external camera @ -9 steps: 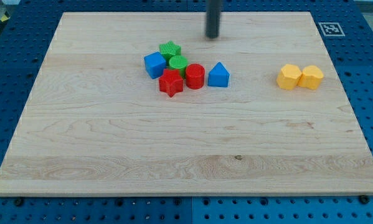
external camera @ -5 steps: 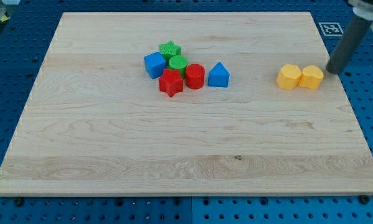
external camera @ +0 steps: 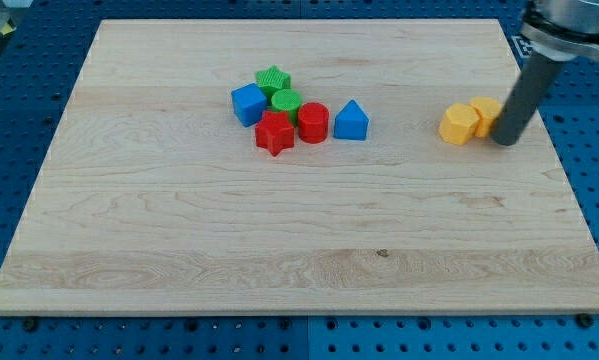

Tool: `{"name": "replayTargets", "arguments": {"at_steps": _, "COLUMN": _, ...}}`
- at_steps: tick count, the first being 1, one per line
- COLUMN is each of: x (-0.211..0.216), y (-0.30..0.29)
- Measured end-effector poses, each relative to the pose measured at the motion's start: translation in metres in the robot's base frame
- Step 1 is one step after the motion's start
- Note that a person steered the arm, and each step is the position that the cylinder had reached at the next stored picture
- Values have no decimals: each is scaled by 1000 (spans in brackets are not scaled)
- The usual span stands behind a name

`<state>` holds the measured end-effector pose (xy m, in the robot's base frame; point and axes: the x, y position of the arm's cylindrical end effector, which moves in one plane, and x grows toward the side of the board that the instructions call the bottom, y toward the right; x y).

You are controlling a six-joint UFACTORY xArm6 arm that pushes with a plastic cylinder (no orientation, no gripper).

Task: Move the yellow hexagon to the top of the red circle

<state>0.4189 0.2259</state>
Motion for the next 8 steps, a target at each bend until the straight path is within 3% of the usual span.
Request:
{"name": "replayTargets", "arguments": {"at_steps": 3, "x": -16, "y": -32}}
{"name": "replayTargets", "arguments": {"at_steps": 5, "x": -3, "y": -1}}
{"name": "replayTargets", "arguments": {"at_steps": 8, "x": -48, "y": -100}}
